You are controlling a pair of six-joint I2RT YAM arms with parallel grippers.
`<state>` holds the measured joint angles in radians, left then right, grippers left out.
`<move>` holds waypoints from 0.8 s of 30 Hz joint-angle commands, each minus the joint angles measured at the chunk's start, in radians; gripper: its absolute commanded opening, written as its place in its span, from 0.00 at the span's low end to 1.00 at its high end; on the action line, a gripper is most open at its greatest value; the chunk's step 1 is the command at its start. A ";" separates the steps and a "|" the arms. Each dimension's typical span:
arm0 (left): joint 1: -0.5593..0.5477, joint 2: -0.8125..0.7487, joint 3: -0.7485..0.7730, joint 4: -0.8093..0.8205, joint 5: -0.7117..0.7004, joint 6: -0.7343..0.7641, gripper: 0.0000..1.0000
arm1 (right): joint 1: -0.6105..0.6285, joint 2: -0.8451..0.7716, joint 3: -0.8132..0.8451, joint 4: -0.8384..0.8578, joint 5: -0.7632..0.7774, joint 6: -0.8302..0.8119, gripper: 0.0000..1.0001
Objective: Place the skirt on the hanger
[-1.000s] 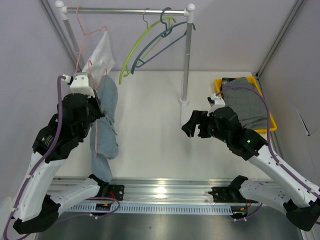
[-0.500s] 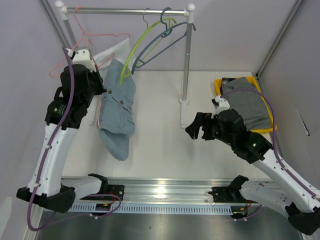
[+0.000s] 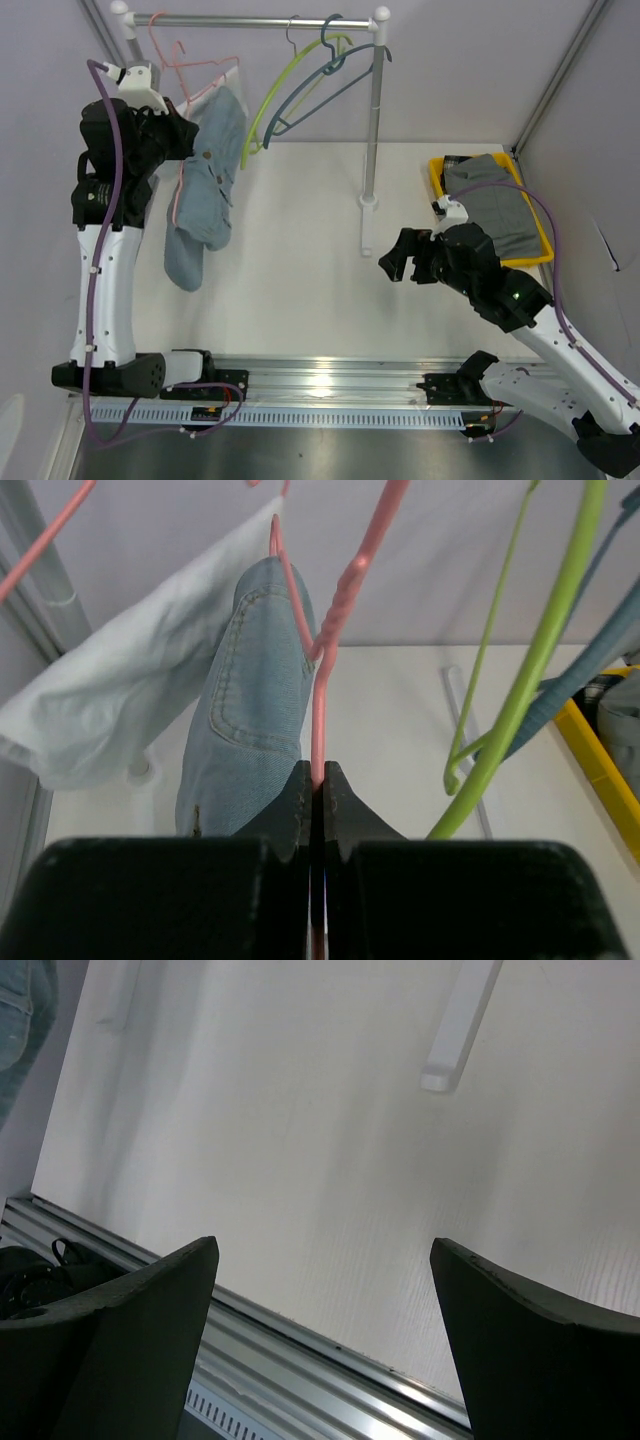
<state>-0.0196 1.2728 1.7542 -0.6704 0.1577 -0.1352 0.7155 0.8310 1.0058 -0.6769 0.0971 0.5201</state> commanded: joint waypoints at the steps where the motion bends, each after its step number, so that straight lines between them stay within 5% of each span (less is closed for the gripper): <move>1: 0.007 -0.021 0.061 0.141 0.111 0.032 0.00 | -0.005 -0.013 -0.010 0.005 0.010 -0.022 0.94; 13: 0.079 0.131 0.125 0.328 0.094 -0.033 0.00 | -0.011 -0.035 -0.010 -0.033 0.027 -0.035 0.95; 17: 0.089 0.235 0.266 0.284 0.126 -0.034 0.00 | -0.013 -0.039 0.000 -0.055 0.032 -0.035 0.95; 24: 0.087 0.264 0.278 0.333 0.135 -0.063 0.00 | -0.016 -0.047 -0.009 -0.059 0.035 -0.035 0.95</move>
<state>0.0605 1.5620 1.9568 -0.4854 0.2661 -0.1661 0.7040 0.7967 0.9951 -0.7399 0.1169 0.4992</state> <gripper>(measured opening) 0.036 0.946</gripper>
